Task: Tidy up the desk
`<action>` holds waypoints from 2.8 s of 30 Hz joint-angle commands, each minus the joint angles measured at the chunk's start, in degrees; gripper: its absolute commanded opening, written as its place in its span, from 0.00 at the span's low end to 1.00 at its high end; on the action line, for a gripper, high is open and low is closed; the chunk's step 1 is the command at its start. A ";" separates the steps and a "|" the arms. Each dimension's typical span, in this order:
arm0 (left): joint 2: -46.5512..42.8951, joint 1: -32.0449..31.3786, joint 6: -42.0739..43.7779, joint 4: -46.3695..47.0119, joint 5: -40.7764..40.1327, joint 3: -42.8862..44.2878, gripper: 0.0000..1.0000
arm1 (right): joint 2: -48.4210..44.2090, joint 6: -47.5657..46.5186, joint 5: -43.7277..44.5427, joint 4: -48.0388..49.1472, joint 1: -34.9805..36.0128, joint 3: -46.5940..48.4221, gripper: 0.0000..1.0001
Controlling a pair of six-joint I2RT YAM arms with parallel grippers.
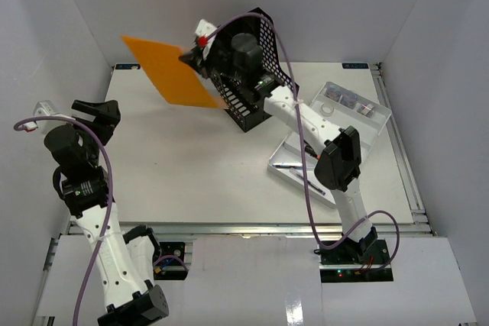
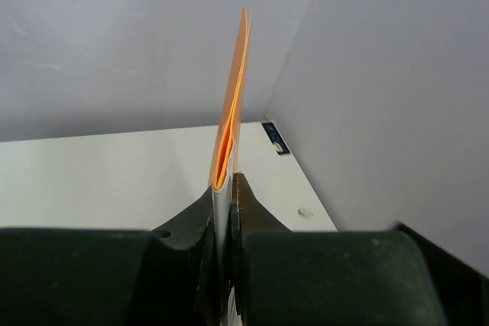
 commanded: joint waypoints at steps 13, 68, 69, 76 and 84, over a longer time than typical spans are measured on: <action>-4.25 -0.42 4.45 8.22 3.84 -19.13 0.88 | -13.66 21.98 -5.83 2.09 -20.13 5.97 0.08; -4.56 -0.42 9.34 12.67 8.06 -28.47 0.88 | -12.62 20.03 -3.91 11.71 -26.73 5.46 0.08; -4.51 -0.42 9.35 12.63 8.10 -28.51 0.88 | -12.53 20.03 -3.87 11.89 -27.17 5.22 0.08; -4.03 -0.48 9.43 12.85 8.39 -28.47 0.88 | -11.84 18.83 -3.57 13.15 -29.15 1.18 0.08; -4.11 -0.42 9.40 12.80 8.33 -28.50 0.87 | -10.63 17.98 -3.35 13.58 -29.64 -1.61 0.08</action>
